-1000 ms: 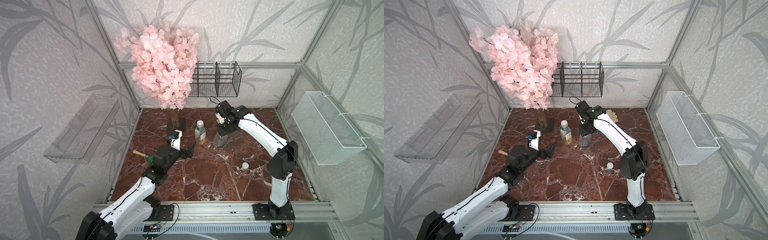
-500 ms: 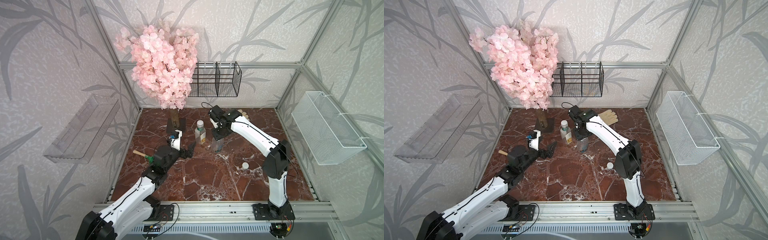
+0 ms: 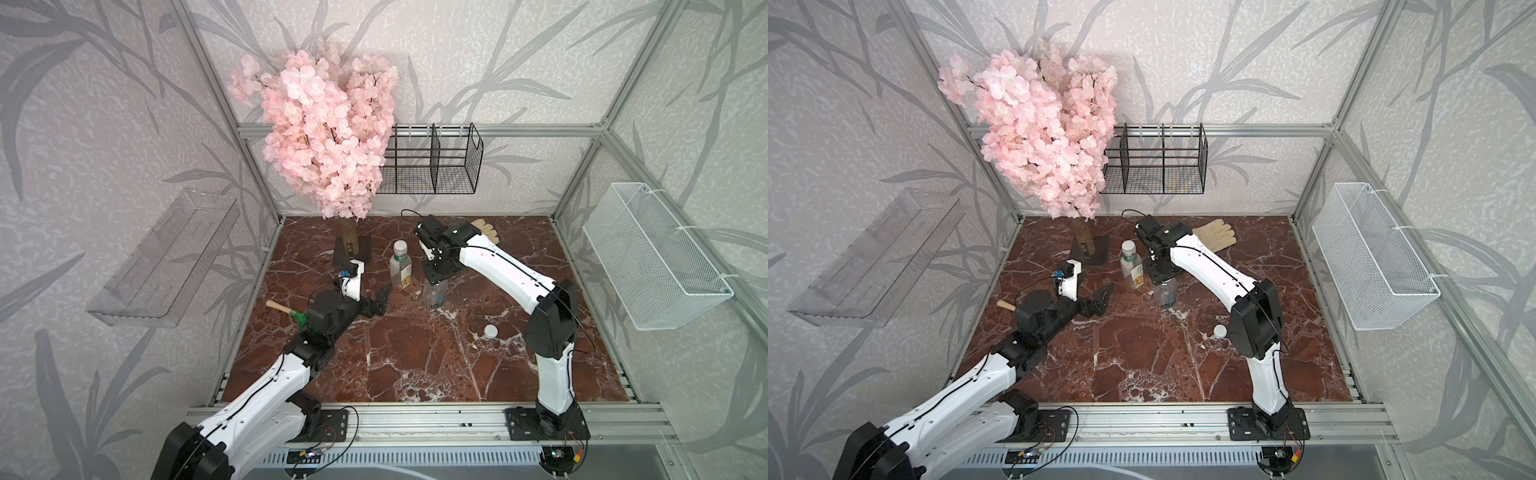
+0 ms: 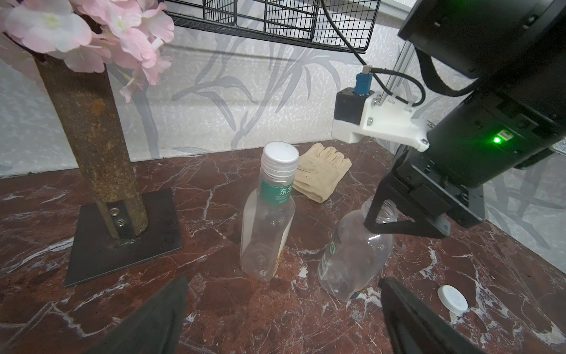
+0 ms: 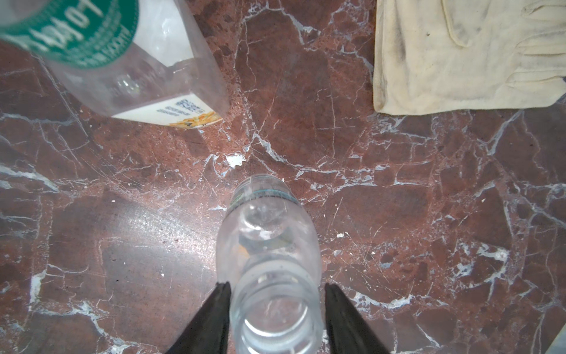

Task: Screw on the bottle caps
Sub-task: Pick up the bottle cap from the center of the board.

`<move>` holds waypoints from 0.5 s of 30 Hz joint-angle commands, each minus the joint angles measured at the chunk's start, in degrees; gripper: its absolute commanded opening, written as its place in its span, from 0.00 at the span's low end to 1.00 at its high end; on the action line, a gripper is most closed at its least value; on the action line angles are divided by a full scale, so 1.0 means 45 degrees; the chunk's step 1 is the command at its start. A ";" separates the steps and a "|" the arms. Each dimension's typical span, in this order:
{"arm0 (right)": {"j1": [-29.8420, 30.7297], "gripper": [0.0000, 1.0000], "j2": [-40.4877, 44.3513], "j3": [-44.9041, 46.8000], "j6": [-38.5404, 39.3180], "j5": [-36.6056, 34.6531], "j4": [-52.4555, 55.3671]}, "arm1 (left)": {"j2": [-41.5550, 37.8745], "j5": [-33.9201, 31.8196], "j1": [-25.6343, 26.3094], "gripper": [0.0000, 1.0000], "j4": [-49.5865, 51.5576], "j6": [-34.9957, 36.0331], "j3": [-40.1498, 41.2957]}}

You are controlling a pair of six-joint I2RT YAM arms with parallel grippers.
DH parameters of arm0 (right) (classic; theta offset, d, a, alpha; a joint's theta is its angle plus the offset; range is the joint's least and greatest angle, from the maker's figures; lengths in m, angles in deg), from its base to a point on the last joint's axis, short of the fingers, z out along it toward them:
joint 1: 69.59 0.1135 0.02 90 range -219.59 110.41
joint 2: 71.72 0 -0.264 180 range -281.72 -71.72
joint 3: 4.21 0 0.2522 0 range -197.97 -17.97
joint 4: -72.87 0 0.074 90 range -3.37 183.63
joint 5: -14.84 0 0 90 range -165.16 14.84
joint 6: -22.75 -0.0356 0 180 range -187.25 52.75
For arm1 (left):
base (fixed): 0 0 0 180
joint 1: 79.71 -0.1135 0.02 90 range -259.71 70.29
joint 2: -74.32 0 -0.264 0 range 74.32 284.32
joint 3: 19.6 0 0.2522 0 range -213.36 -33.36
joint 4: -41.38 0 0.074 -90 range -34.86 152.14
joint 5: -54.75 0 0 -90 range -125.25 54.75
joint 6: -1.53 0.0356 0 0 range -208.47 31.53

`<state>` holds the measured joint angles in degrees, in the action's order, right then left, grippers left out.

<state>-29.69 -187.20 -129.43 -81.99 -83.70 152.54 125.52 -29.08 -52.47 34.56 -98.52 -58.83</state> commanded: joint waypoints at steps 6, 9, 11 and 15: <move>0.0098 0.64 -0.0017 -0.0004 -0.0149 -0.0030 0.0195 | -0.0089 0.0148 -0.0011 1.00 0.0022 0.0098 -0.0100; 0.0107 0.72 0.0166 -0.0404 -0.0169 0.0220 0.0432 | -0.0107 0.0162 -0.0014 1.00 0.0034 0.0122 -0.0101; 0.0117 0.76 0.0350 -0.0772 -0.0167 0.0338 0.0703 | -0.0146 0.0156 -0.0014 1.00 0.0042 0.0122 -0.0102; 0.0118 0.83 0.1262 -0.1181 -0.0159 0.0663 0.1234 | -0.0173 0.0250 -0.0006 1.00 0.0021 0.0122 -0.0120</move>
<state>-29.50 -186.39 -132.42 -82.34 -81.95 154.62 125.50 -29.03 -52.47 34.56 -98.54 -58.83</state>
